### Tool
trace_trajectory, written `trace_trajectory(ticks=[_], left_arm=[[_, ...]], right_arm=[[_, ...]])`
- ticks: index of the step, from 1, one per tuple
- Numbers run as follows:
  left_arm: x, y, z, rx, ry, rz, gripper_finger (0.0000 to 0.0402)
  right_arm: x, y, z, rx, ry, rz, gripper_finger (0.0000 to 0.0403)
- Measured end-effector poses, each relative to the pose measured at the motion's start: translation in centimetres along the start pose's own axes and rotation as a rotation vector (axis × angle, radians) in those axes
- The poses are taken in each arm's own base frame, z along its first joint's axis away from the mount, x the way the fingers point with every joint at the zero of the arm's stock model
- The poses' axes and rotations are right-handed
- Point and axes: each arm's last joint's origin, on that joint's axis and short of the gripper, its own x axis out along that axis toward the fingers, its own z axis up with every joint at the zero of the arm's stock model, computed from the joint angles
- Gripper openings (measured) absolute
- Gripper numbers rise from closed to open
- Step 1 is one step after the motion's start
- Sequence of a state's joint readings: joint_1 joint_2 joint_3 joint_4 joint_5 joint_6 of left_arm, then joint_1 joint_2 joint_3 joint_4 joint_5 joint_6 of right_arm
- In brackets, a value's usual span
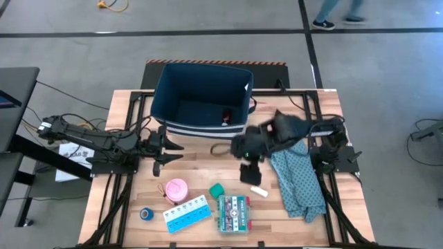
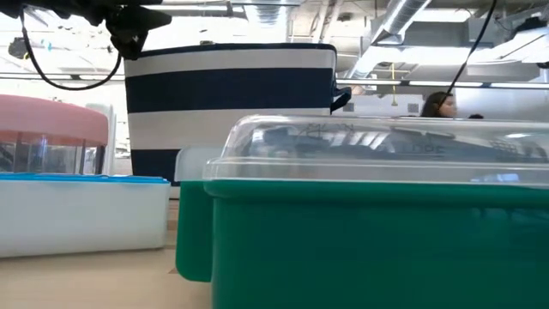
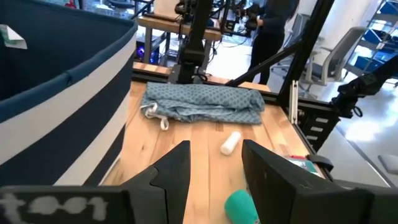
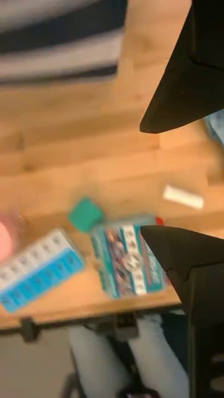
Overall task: Pick & place medical supplies in basket/bin
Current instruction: Put the white rolled gauze into the laundry organizer
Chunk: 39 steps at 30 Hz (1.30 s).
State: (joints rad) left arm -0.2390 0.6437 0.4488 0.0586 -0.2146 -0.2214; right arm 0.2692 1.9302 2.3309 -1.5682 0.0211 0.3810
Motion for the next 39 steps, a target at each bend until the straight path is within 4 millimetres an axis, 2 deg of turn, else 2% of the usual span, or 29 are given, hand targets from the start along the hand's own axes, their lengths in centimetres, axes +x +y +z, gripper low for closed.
trace_trajectory(ticks=[4,6,10,16,20,22,24,27,31,36,39], left_arm=[[-0.1,0.0,0.1,0.0,-0.005,-0.001,0.0135],[-0.1,0.0,0.0,0.006,-0.001,0.0,0.0135],[-0.1,0.0,0.0,0.018,0.004,0.002,0.0135],[-0.1,0.1,-0.2,0.021,0.019,0.004,0.0135],[-0.1,0.1,-0.2,0.021,0.02,0.003,0.0135],[-0.1,0.1,-0.2,0.022,0.02,0.004,0.0135],[-0.1,0.1,-0.2,0.021,0.02,0.003,0.0135],[-0.1,0.1,-0.2,0.021,0.02,0.003,0.0135],[-0.1,0.1,-0.2,0.021,0.02,0.003,0.0135],[-0.1,0.0,-0.2,0.02,0.022,-0.009,0.0135],[-0.1,0.0,-0.2,0.02,0.023,-0.015,0.0135]], right_arm=[[2.0,2.0,-0.1,-0.024,0.048,-0.002,0.0249],[3.3,2.4,0.2,0.0,0.071,-0.01,0.0249],[6.8,3.2,0.6,0.105,0.17,-0.017,0.0249],[11.4,4.5,0.8,0.131,0.36,0.11,0.0249],[13.0,5.0,0.7,0.118,0.428,0.165,0.0249],[13.0,5.2,0.5,0.067,0.421,0.165,0.0249],[12.2,5.4,0.4,0.009,0.399,0.181,0.0249],[9.1,5.6,-0.1,-0.055,0.292,0.119,0.0249],[5.1,5.3,-1.1,-0.1,0.075,-0.138,0.0249],[2.3,3.0,-4.7,-0.022,0.032,-0.278,0.0249],[1.8,1.1,-7.6,0.114,0.052,-0.326,0.025]])
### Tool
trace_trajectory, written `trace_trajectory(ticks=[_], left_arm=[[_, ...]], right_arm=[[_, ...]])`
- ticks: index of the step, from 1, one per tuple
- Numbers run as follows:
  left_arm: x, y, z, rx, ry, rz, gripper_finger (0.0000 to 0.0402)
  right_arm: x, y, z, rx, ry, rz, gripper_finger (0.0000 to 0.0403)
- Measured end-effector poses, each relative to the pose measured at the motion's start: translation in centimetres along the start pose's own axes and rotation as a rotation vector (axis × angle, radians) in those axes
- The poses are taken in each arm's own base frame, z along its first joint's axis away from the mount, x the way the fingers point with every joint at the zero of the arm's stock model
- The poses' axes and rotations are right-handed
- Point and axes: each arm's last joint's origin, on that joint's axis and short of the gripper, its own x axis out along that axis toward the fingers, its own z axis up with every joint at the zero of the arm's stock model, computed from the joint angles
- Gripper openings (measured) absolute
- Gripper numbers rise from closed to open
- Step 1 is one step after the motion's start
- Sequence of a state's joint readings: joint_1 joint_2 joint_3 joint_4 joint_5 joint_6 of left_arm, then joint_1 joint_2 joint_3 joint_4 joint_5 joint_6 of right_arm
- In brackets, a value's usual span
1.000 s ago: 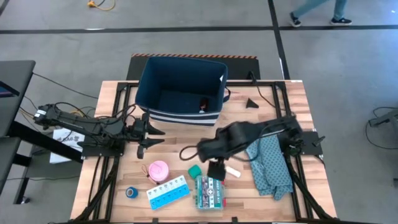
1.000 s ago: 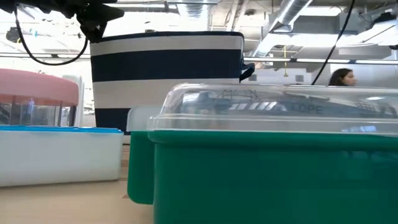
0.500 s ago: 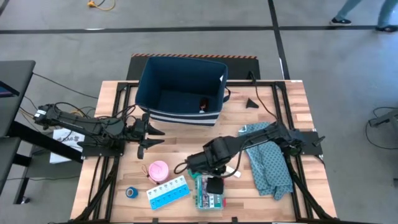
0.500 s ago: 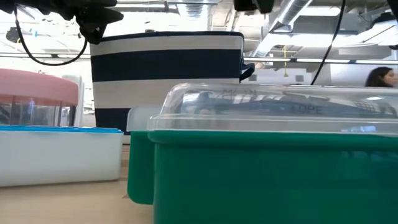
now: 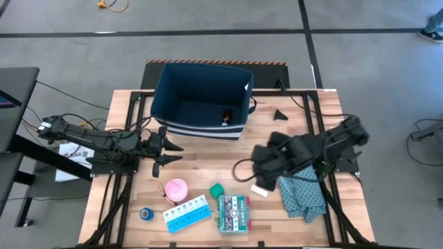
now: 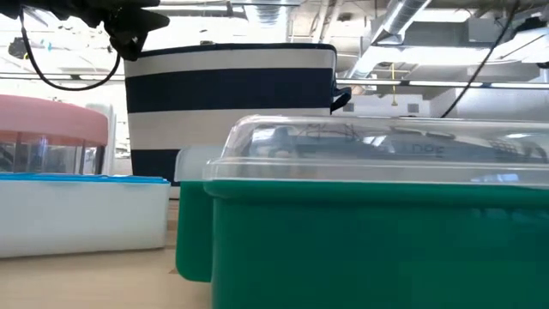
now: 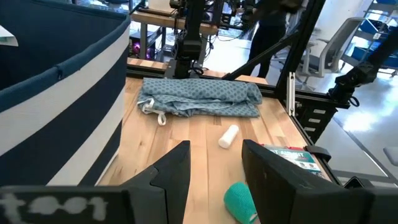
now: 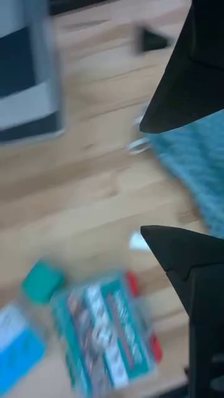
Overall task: Pick & place medical supplies in basket/bin
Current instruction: Put the white rolled gauze into the laundry organizer
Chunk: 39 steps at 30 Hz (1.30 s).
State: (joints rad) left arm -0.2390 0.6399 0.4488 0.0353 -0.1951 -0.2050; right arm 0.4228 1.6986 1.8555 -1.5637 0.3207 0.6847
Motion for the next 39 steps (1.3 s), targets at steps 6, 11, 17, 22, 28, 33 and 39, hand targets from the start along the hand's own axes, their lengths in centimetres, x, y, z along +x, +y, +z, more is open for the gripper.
trace_trajectory(ticks=[6,11,17,22,28,33,39], left_arm=[[0.0,0.0,0.0,0.004,-0.003,0.012,0.0135],[0.0,0.1,0.0,0.007,-0.005,0.019,0.0135],[0.0,0.1,0.0,-0.01,-0.006,0.02,0.0135],[0.0,0.1,0.1,-0.014,-0.015,0.026,0.0135],[0.0,0.1,0.1,-0.013,-0.01,0.028,0.0135],[0.0,0.1,0.0,-0.006,-0.006,0.029,0.0135],[0.0,0.1,-0.1,-0.001,0.004,0.031,0.0135]], right_arm=[[3.4,-1.0,-3.0,0.073,-0.087,0.078,0.025],[6.6,-0.5,-4.1,0.031,-0.046,0.121,0.025],[8.2,0.0,-3.4,-0.005,0.045,0.208,0.025],[9.7,-0.5,-3.0,0.012,0.11,0.151,0.0249],[12.7,-0.4,-1.9,0.054,0.177,0.095,0.0249],[15.5,0.2,-1.9,0.198,0.468,0.236,0.0249],[17.4,1.4,-2.3,0.217,0.519,0.184,0.0249]])
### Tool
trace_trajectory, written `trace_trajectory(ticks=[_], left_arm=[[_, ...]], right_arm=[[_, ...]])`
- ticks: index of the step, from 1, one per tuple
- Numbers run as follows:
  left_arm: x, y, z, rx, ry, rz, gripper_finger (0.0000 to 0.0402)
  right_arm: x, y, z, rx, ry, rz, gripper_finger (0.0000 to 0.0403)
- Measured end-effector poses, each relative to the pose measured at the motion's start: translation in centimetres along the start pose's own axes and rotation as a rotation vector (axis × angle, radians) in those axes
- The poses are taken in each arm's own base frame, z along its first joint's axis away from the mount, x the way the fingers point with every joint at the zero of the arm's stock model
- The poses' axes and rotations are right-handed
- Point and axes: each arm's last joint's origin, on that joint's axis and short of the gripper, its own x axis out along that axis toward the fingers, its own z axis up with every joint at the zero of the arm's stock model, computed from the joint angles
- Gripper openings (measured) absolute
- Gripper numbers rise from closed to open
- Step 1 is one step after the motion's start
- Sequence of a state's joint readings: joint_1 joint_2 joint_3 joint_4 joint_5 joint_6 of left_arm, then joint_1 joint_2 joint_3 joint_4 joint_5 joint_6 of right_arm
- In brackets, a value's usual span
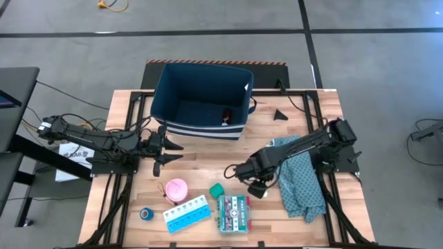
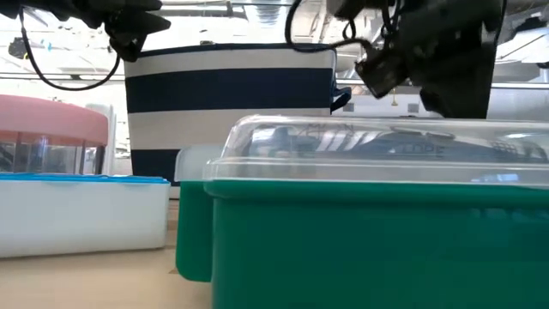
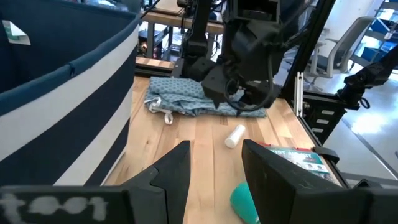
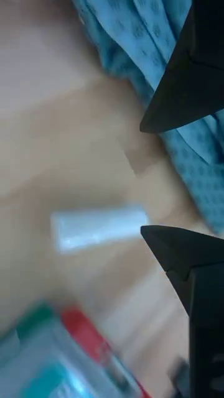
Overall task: Pick & place medical supplies in basket/bin
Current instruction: Put the white rolled gauze into the laundry organizer
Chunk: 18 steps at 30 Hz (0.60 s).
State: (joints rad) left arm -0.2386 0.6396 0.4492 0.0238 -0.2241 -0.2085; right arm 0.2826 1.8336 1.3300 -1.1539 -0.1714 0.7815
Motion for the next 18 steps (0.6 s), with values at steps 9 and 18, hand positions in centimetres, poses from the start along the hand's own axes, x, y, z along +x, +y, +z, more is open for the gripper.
trace_trajectory(ticks=[9,18], left_arm=[[0.0,0.1,-0.3,-0.001,0.032,0.007,0.0135],[0.0,0.1,-0.3,-0.004,0.027,0.03,0.0135]], right_arm=[[0.7,1.4,-0.4,-0.057,-0.061,-0.006,0.0249],[1.6,3.7,-2.0,-0.149,-0.101,0.005,0.0249]])
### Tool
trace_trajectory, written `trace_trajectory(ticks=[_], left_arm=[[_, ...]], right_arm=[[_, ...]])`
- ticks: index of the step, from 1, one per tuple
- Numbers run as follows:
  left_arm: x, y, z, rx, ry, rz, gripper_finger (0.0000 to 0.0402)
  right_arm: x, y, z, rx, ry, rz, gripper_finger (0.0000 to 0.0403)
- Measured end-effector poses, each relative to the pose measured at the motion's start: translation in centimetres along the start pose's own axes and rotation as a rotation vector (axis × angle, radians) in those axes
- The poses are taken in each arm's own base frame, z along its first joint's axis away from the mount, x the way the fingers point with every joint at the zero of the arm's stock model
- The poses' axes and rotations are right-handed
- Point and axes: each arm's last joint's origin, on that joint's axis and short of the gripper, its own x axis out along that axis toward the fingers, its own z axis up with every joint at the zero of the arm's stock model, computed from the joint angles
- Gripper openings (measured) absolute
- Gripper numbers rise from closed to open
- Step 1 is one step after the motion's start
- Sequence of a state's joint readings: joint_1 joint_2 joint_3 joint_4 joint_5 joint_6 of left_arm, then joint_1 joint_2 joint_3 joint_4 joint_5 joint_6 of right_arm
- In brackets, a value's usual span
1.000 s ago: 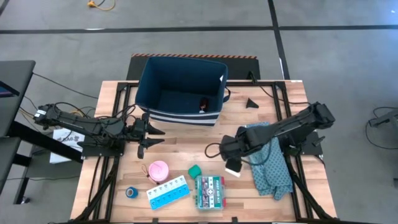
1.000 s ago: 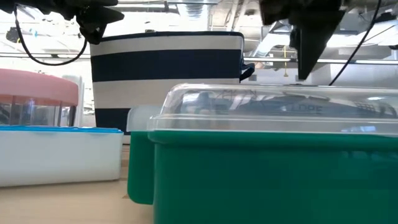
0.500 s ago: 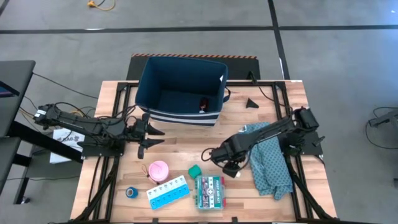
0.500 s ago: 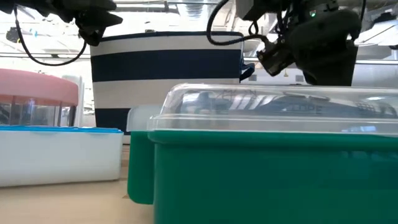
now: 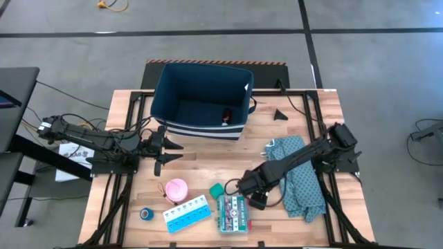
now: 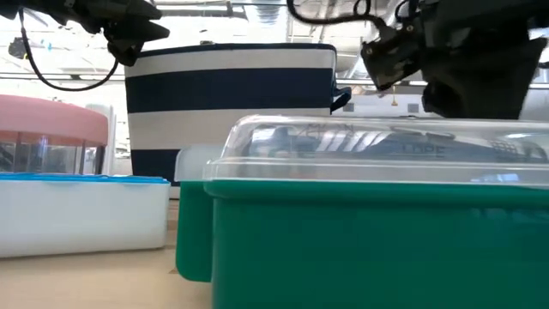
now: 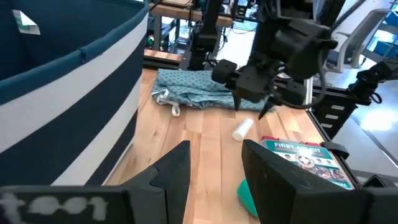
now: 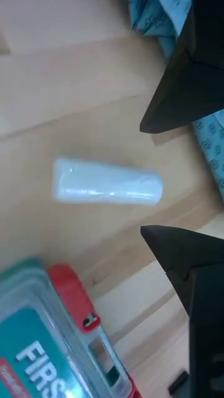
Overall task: Pick & place medical supplies in basket/bin
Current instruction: Put the white rolled gauze into the laundry organizer
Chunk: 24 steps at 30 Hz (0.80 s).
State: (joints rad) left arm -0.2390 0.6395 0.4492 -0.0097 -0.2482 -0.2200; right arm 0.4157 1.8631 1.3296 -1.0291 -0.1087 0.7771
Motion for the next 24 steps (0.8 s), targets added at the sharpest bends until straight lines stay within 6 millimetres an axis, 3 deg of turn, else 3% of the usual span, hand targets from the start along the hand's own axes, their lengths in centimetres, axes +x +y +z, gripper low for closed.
trace_trajectory(ticks=[6,10,24], left_arm=[[0.0,0.0,0.1,-0.002,-0.006,0.0,0.0135],[0.0,0.0,0.1,-0.004,-0.008,0.0,0.0135],[0.0,0.0,0.1,-0.003,-0.005,0.001,0.0135]], right_arm=[[1.6,1.4,0.1,-0.076,-0.023,0.014,0.0249],[3.1,1.2,0.1,-0.08,0.039,-0.042,0.0249],[3.5,1.1,0.9,-0.115,-0.026,-0.07,0.0249]])
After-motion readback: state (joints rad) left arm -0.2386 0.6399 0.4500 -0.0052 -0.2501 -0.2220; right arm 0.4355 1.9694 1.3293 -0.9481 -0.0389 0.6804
